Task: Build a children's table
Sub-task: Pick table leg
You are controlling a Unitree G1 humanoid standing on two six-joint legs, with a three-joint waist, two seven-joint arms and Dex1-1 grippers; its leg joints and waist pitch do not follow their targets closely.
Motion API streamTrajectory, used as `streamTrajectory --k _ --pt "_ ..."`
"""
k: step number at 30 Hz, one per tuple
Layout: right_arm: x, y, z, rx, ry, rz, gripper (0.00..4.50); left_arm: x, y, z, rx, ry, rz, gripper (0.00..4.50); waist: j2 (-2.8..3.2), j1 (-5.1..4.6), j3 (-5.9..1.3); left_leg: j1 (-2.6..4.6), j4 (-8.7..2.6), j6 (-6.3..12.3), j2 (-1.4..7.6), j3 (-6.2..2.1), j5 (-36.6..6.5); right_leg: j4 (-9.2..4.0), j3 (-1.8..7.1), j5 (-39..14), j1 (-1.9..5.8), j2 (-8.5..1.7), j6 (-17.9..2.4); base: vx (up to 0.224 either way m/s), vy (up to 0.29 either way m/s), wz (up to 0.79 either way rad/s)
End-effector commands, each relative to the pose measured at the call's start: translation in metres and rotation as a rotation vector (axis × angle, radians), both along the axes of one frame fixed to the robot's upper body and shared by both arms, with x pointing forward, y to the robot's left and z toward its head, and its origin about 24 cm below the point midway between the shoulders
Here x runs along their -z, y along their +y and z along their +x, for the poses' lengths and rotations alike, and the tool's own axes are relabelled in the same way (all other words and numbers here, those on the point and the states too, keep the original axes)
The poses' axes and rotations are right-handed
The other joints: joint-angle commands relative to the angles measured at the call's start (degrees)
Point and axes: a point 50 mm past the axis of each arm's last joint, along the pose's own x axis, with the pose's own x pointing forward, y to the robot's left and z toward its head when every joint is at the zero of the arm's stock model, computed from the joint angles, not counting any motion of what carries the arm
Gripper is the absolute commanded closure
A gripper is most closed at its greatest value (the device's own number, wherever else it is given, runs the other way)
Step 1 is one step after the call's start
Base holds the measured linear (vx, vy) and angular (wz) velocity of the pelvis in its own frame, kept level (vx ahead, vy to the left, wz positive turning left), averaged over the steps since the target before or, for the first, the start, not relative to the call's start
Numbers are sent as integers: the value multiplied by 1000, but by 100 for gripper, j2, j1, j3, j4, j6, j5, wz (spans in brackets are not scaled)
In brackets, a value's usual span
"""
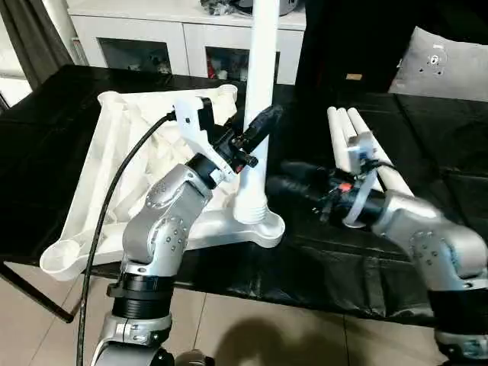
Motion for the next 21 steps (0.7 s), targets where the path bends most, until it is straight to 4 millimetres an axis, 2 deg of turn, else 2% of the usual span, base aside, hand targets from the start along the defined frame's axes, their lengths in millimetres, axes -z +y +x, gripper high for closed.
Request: streamTrajectory --k 1,3,5,7,11,17,19,21 --pt "-3 -2 3 6 10 7 47 -13 -6 -5 51 -66 -21 265 -23 4 -362 108 -361 83 340 -130 -834 -451 247 -302 261 -475 -1211 0 0 0" --pt "-3 2 0 -36 20 11 47 -18 -12 -14 133 -120 -39 265 -48 10 -370 107 -360 111 352 -129 -756 -436 246 -201 264 -478 -1231 0 0 0" --pt "-3 4 -2 -51 21 11 47 -19 -13 -16 154 -134 -34 265 -36 12 -365 101 -359 148 355 -132 -754 -426 245 -194 262 -482 -1231 0 0 0" --pt "-3 5 -4 -82 21 12 47 -19 -16 -19 185 -149 -20 265 -59 3 -356 101 -364 169 352 -122 -791 -447 247 -303 258 -476 -1203 0 0 0" --pt "-6 6 -4 -115 16 19 47 -19 -20 -23 226 -184 4 265 -56 7 -346 114 -373 123 359 -122 -857 -468 255 -557 245 -484 -1141 0 0 0" --pt "-8 9 -5 -146 19 23 47 -16 -25 -26 244 -220 53 265 -63 -1 -351 106 -372 117 357 -122 -780 -456 253 -492 244 -478 -1102 0 0 0" --pt "-6 10 -6 -156 22 14 75 -16 -26 -27 247 -230 61 265 -66 -2 -354 101 -368 126 354 -119 -741 -453 254 -437 249 -480 -1109 0 0 0" --pt "-6 10 -6 -158 23 11 82 -16 -26 -27 249 -235 66 265 -66 0 -353 100 -368 131 353 -118 -736 -452 254 -409 250 -479 -1120 0 0 0"
